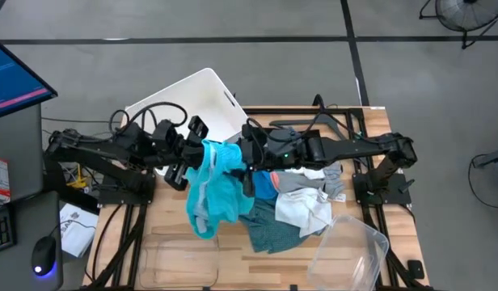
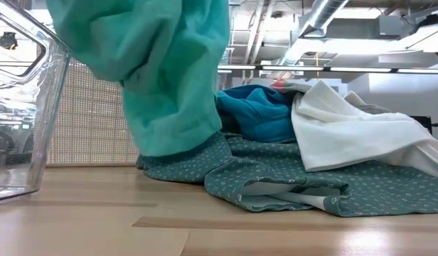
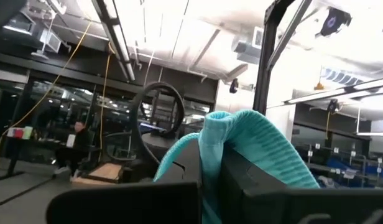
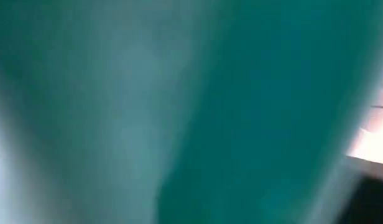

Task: Pick & Place Cloths
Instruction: Put the green shorts into the right transparent bin

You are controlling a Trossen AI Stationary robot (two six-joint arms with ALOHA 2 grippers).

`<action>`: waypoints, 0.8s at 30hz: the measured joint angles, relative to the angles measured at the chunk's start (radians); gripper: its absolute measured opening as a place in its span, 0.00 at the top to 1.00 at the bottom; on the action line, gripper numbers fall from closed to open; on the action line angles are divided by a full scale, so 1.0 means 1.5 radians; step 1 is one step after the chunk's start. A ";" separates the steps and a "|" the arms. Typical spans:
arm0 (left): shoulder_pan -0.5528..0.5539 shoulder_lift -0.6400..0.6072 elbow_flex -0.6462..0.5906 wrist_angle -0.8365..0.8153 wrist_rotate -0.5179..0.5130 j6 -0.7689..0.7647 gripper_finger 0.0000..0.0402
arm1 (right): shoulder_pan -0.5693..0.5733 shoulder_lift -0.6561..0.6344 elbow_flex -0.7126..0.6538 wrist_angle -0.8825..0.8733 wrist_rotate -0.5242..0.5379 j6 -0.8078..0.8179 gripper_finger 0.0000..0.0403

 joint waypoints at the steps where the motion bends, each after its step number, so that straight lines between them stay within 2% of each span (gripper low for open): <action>1: -0.001 0.001 0.000 0.002 0.001 0.000 1.00 | -0.004 0.000 0.000 0.003 -0.012 0.005 0.62; 3: -0.001 0.006 0.000 0.013 0.008 -0.007 1.00 | -0.013 0.000 0.000 0.003 -0.041 0.026 0.86; 4: -0.001 0.006 0.000 0.012 0.013 -0.016 1.00 | -0.018 0.000 0.000 0.001 -0.052 0.035 0.93; 10: -0.009 0.006 0.000 -0.019 0.117 -0.087 1.00 | -0.056 -0.049 -0.001 -0.039 -0.044 0.082 0.98; 13: -0.024 0.005 0.000 -0.093 0.118 -0.100 1.00 | -0.083 -0.100 -0.001 -0.067 -0.030 0.087 0.99; 15: -0.028 0.015 0.000 -0.139 0.082 -0.102 1.00 | -0.098 -0.132 -0.001 -0.084 -0.030 0.101 0.99; 17: -0.028 0.028 0.001 -0.177 0.017 -0.101 1.00 | -0.107 -0.162 -0.001 -0.094 -0.030 0.116 0.99; 21: -0.011 0.071 0.003 -0.177 -0.109 -0.092 0.99 | -0.098 -0.211 -0.002 -0.101 -0.027 0.143 1.00; 24: 0.015 0.110 0.003 -0.162 -0.127 -0.076 0.99 | -0.068 -0.232 -0.003 -0.113 -0.020 0.166 1.00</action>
